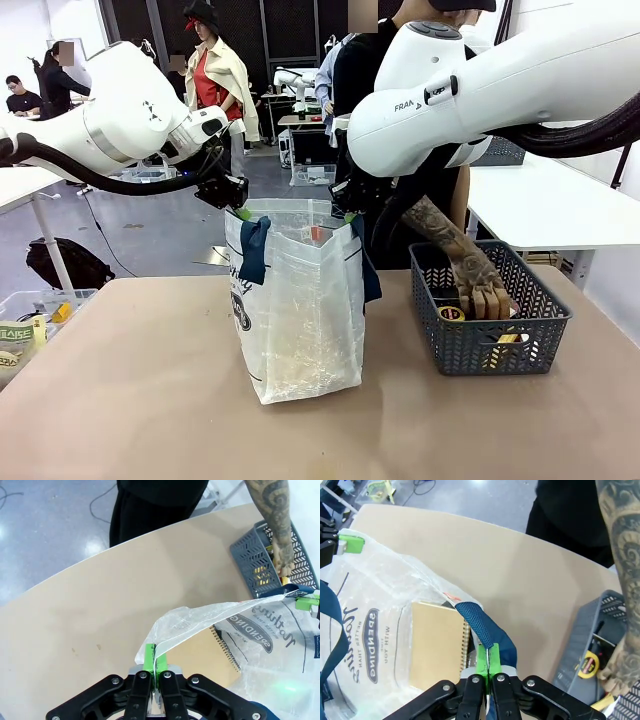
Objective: Transfer purchased items from the store into the shopping bag.
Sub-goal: Move the Reusable shopping bag to the right side of the table.
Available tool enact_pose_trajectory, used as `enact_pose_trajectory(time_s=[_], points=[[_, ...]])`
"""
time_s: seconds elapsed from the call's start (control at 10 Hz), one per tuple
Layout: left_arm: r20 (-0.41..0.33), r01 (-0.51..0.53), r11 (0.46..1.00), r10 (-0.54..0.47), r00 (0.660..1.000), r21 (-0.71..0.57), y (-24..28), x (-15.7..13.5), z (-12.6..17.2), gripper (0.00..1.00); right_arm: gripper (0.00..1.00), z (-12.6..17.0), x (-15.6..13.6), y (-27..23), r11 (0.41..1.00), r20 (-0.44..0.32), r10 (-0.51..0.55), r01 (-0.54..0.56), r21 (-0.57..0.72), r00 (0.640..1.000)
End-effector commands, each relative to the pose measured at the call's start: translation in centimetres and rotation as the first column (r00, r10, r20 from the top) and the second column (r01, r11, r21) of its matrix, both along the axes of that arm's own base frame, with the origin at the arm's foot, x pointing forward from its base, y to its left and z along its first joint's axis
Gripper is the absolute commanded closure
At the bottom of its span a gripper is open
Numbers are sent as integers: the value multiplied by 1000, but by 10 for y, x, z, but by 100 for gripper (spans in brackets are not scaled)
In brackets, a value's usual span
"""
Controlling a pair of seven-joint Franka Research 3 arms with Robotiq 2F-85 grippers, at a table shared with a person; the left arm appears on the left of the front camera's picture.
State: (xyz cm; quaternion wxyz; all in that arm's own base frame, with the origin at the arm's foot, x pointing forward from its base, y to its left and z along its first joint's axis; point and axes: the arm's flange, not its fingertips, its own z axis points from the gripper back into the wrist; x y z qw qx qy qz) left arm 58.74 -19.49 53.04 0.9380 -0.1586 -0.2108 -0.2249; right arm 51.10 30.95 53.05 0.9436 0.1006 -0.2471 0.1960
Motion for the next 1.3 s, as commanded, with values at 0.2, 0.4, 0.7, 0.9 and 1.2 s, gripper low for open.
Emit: enact_pose_trajectory(time_s=[0.2,0.4,0.7,0.9,1.2], points=[[-5,-17,1000,17,1000,3,4,-2,1,100,100,2,1,-2,1000,2,-8,8,3,1000],[-5,-17,1000,17,1000,3,4,-2,1,100,100,2,1,-2,1000,2,-8,8,3,1000],[-5,-17,1000,17,1000,3,4,-2,1,100,100,2,1,-2,1000,2,-8,8,3,1000],[-5,-17,1000,17,1000,3,4,-2,1,100,100,2,1,-2,1000,2,-8,8,3,1000],[-5,-17,1000,17,1000,3,4,-2,1,100,100,2,1,-2,1000,2,-8,8,3,1000]])
